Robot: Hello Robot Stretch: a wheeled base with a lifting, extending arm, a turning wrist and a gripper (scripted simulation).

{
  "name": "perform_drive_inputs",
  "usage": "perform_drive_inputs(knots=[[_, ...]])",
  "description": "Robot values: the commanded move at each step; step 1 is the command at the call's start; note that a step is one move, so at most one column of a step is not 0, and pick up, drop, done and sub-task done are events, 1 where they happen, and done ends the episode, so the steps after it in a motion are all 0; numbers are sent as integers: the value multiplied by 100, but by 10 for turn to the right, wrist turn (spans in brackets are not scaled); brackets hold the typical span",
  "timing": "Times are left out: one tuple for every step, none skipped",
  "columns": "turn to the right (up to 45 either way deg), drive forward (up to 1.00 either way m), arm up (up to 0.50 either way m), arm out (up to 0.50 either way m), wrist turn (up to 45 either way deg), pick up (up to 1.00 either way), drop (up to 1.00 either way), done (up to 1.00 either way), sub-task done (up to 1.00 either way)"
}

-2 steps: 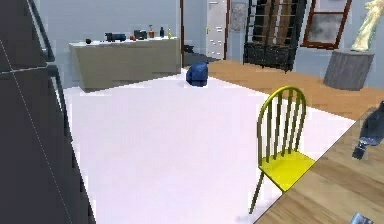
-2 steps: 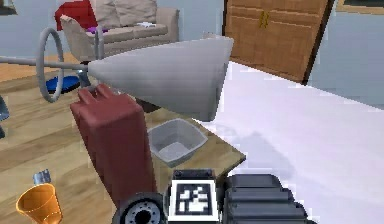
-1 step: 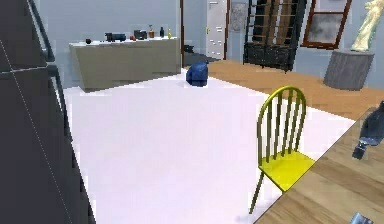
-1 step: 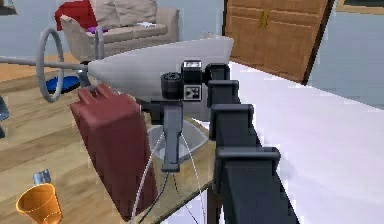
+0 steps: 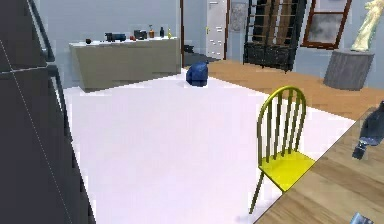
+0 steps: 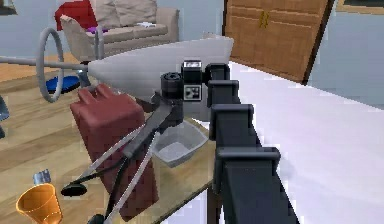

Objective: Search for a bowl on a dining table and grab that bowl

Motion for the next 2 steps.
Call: perform_drive_inputs(knots=[[0,0,0,0,450,0,0,0,0],[0,0,0,0,450,0,0,0,0]])
